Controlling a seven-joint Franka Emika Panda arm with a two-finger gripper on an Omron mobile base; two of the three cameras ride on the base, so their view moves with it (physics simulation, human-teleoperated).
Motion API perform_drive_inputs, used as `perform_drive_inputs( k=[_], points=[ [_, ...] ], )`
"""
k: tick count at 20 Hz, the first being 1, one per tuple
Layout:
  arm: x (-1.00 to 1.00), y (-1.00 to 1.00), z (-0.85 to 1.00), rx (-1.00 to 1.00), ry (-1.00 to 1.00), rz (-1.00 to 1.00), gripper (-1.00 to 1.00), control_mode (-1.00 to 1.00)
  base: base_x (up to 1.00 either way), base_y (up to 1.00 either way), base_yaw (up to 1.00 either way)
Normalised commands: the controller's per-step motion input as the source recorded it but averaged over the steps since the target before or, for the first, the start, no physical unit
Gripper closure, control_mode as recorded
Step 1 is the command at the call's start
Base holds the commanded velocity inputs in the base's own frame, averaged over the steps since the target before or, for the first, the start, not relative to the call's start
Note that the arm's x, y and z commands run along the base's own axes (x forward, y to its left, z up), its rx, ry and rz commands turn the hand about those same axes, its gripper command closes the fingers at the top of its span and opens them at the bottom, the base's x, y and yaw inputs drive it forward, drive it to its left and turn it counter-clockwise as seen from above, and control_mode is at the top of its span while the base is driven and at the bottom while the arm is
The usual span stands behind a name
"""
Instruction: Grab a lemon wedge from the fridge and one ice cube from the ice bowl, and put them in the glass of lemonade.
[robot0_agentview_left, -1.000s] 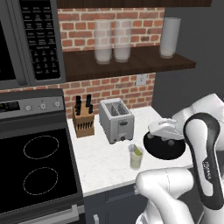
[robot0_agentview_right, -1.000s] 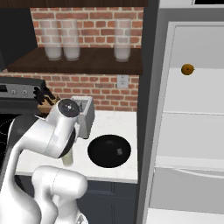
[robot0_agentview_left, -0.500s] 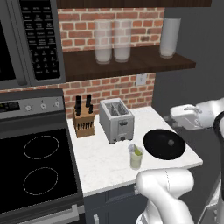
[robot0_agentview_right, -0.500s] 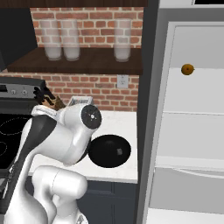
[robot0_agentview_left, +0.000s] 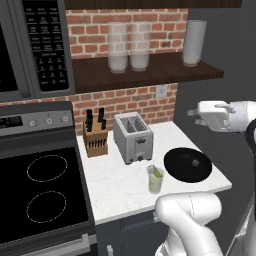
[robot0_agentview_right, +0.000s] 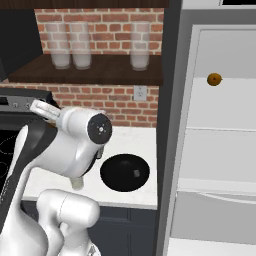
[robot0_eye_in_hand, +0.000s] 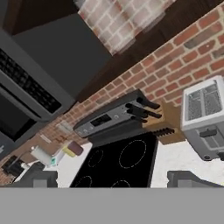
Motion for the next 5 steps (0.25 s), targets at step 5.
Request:
perform_drive_inputs(
  k=[5],
  points=[
    [0.0,0.34,-0.07,0.0,-0.16,-0.24,-1.0,-1.0,0.0,0.0,0.0]
  ],
)
